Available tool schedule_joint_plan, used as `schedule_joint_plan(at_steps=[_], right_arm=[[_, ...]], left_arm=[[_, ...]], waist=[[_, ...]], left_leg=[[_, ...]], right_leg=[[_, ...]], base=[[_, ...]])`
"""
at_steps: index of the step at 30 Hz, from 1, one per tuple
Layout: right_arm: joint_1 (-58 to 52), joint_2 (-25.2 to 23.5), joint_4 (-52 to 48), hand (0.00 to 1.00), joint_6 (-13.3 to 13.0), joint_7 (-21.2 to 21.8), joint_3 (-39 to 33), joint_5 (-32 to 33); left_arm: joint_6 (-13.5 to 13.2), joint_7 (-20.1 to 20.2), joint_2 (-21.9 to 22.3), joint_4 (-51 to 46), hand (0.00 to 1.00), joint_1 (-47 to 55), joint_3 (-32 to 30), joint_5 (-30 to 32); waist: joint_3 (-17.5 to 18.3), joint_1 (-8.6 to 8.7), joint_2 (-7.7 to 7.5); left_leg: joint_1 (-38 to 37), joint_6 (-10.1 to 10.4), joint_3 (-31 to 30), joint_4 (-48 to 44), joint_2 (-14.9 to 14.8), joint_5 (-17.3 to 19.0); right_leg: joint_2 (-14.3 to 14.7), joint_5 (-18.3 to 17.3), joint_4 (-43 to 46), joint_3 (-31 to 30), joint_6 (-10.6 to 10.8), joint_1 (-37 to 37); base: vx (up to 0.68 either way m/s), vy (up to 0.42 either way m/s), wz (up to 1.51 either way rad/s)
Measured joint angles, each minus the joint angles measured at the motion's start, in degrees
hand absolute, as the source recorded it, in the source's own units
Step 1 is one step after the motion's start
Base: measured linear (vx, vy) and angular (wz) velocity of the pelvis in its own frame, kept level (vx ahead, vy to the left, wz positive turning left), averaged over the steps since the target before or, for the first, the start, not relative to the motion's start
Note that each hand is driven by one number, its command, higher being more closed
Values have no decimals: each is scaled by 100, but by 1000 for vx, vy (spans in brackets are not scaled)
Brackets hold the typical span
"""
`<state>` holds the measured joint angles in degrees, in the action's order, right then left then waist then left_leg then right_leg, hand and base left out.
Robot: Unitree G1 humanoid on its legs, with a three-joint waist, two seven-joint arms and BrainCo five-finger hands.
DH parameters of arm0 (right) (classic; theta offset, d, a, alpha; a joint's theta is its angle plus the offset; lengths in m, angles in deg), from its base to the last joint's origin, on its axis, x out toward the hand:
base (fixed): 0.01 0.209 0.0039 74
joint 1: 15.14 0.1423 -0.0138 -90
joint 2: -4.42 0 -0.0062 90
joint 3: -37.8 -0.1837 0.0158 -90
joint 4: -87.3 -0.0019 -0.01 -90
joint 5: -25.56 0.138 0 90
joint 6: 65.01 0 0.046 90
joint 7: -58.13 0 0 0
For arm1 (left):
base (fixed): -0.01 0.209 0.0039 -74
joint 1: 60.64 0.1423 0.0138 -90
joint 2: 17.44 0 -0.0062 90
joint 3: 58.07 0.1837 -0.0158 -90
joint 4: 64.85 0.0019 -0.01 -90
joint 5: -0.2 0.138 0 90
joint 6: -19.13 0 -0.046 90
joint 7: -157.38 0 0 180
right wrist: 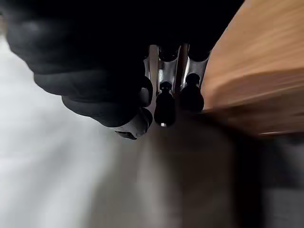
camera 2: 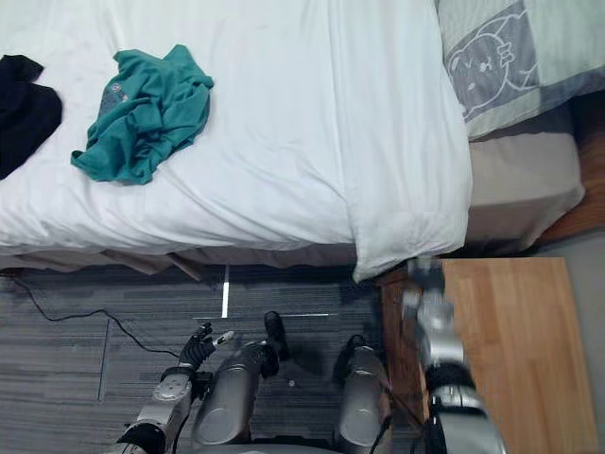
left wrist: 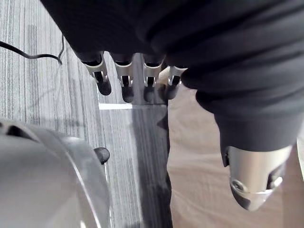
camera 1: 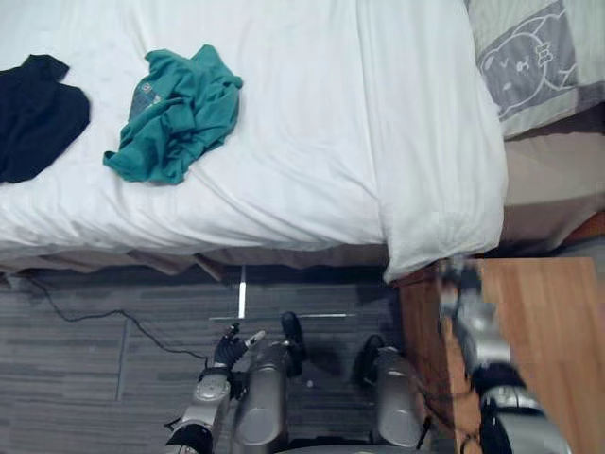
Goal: Tidy the bed and pick cloth on bed and put in laundry
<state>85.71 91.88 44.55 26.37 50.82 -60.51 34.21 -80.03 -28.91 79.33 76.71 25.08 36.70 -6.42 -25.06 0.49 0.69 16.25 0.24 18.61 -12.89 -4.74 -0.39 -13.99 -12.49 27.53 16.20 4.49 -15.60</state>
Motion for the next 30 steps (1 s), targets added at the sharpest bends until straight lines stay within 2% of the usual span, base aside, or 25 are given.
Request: schedule_joint_plan(at_steps=[2, 4, 6, 8, 9, 10, 11, 12, 13, 14, 16, 17, 18, 19, 20, 21, 22, 23, 24, 25, 26, 27, 28, 29, 30], right_arm=[[-860, -336, 485, 0, 283, 439, 184, -546], [-1218, -405, 672, 0, 365, 619, 259, -814], [-1439, -415, 829, 0, 370, 761, 264, -1008], [-1575, -462, 830, 0, 355, 829, 263, -1178], [-1558, -507, 828, 0, 328, 877, 262, -1238], [-1495, -487, 842, 0, 263, 902, 254, -1326], [-1496, -407, 851, 0, 219, 928, 256, -1376], [-1492, -355, 878, 0, 216, 958, 258, -1377], [-1465, -268, 960, 0, 216, 1004, 264, -1377], [-1439, -136, 1075, 0, 232, 991, 254, -1374], [-1437, 3, 1171, 0, 252, 997, 247, -1380], [-1480, 108, 1245, 0, 265, 1006, 181, -1410], [-1450, 37, 1370, 0, 284, 988, 67, -1446], [-1473, -99, 1514, 0, 289, 975, -149, -1487], [-1490, -94, 1555, 0, 260, 984, -283, -1486], [-1486, -100, 1554, 0, 233, 1005, -278, -1486], [-1545, -185, 1553, 0, 204, 1101, -264, -1480], [-1617, -372, 1539, 0, 117, 1144, -244, -1477], [-1649, -464, 1529, 0, 99, 1140, -242, -1426], [-1666, -558, 1505, 0, 106, 1137, -206, -1244], [-1673, -585, 1416, 0, 108, 1130, -25, -1093], [-1673, -567, 1410, 0, 100, 1138, 32, -1075], [-1544, -538, 1423, 0, 87, 1116, 16, -999], [-1382, -484, 1427, 0, 5, 1114, 62, -905], [-1344, -454, 1426, 0, -35, 1114, 79, -881]], left_arm=[[132, -2, 0, -30, 0, 160, -60, 16], [173, -12, 5, -20, 0, 203, -72, 65], [183, -83, 1, 33, 0, 208, -121, 68], [188, -212, -14, 114, 0, 358, -327, 64], [197, -254, -34, 211, 0, 450, -438, 63], [234, -248, -33, 325, 0, 567, -675, 26], [239, -268, -40, 372, 0, 609, -792, 47], [246, -270, -39, 425, 0, 617, -823, 49], [250, -273, -32, 485, 0, 659, -848, 49], [274, -289, 12, 531, 0, 679, -863, 50], [375, -362, 84, 543, 0, 688, -868, 76], [420, -408, 200, 643, 0, 691, -866, 131], [427, -425, 146, 649, 0, 633, -908, 128], [445, -459, 60, 679, 0, 587, -884, 188], [474, -501, 39, 686, 0, 598, -890, 302], [509, -501, 7, 692, 0, 620, -877, 368], [539, -496, -80, 686, 0, 650, -829, 536], [612, -463, -220, 695, 0, 667, -639, 747], [625, -393, -249, 696, 0, 629, -557, 807], [624, -264, -246, 695, 0, 537, -416, 933], [620, -157, -175, 691, 0, 495, -298, 998], [620, -128, -154, 695, 0, 471, -269, 1014], [629, -129, 51, 693, 0, 449, -236, 1014], [619, -133, 169, 681, 0, 511, -189, 1025], [618, -140, 176, 678, 0, 531, -191, 1031]], waist=[[9, 157, -7], [17, 224, -8], [88, 217, -25], [401, 198, -131], [550, 174, -237], [588, 169, -288], [641, 178, -317], [686, 178, -282], [768, 181, -199], [850, 191, -67], [875, 197, -24], [942, 219, 61], [959, 181, -133], [1021, 174, -367], [1042, 173, -361], [1018, 180, -300], [1049, 180, -354], [1098, 196, -421], [1101, 204, -430], [1104, 220, -425], [1119, 273, -451], [1138, 303, -481], [1163, 357, -359], [1176, 339, -262], [1193, 348, -235]], left_leg=[[-233, -20, 83, 115, -30, -39], [-319, 49, 155, -153, -127, 94], [-324, 10, 230, -531, -273, 173], [-421, 13, 232, -468, -300, 174], [-449, 51, 252, -584, -327, 361], [-445, 58, 308, -1148, -722, 681], [-438, 127, 221, -1389, -1198, 741], [-431, 147, 143, -1400, -1432, 728], [-409, 205, -16, -1318, -1809, 687], [-450, 298, -190, -1081, -2194, 626], [-685, 505, -152, -805, -2203, 498], [-881, 987, -138, -645, -2071, 249], [-889, 1277, -76, -874, -1828, 432], [-891, 1154, -17, -1022, -1477, 686], [-935, 918, 65, -1110, -1349, 827], [-1003, 883, 76, -1075, -1296, 851], [-1136, 808, 13, -883, -1245, 840], [-1273, 691, -56, -471, -1158, 711], [-1340, 639, -123, -187, -1096, 583], [-1451, 569, -197, 363, -983, 298], [-1562, 493, -261, 927, -700, -74], [-1584, 463, -297, 1113, -545, -198], [-1598, 419, -338, 1321, -429, -321], [-1596, 396, -165, 1346, -308, -355], [-1624, 396, -124, 1346, -304, -355]], right_leg=[[89, 159, -386, 38, 43, 310], [129, 209, -531, 53, 86, 582], [166, 268, -679, 139, 132, 876], [168, 294, -831, 264, 123, 1036], [87, 309, -879, 259, 102, 1083], [67, 309, -925, 246, 102, 1278], [62, 311, -979, 251, 129, 1397], [59, 312, -991, 242, 177, 1428], [32, 295, -958, 228, 284, 1445], [-108, 250, -835, 175, 519, 1443], [-417, 215, -717, 69, 763, 1484], [-657, 272, -703, 85, 972, 1547], [-992, 289, -660, 49, 952, 1574], [-1355, 588, -623, 95, 508, 1644], [-1472, 1128, -441, 250, -417, 1569], [-1441, 1240, -303, 278, -554, 1501], [-1165, 944, -167, 271, -90, 1451], [-522, 527, -153, 231, 388, 1432], [-79, 350, -226, 193, 443, 1408], [617, 249, -538, 11, 334, 1316], [1234, 327, -1260, -111, 85, 1261], [1358, 437, -1620, -205, -419, 1290], [1358, 645, -1857, -262, -520, 1413], [1286, 616, -1711, -436, -465, 1351], [1280, 603, -1663, -453, -456, 1349]], base=[[171, -21, -22], [140, -24, -17], [93, -10, 5], [61, -4, 8], [38, 14, -11], [3, 38, -7], [-16, 69, -3], [-24, 162, 8], [5, 387, 7], [31, 453, 7], [62, 466, 6], [68, 645, 10], [96, 742, 19], [87, 706, 19], [88, 549, 19], [112, 497, 12], [158, 365, 27], [174, 287, 41], [160, 194, 74], [121, 144, 94], [123, 127, 92], [128, 117, 86], [164, 196, 43], [131, 175, 31], [139, 155, 9]])
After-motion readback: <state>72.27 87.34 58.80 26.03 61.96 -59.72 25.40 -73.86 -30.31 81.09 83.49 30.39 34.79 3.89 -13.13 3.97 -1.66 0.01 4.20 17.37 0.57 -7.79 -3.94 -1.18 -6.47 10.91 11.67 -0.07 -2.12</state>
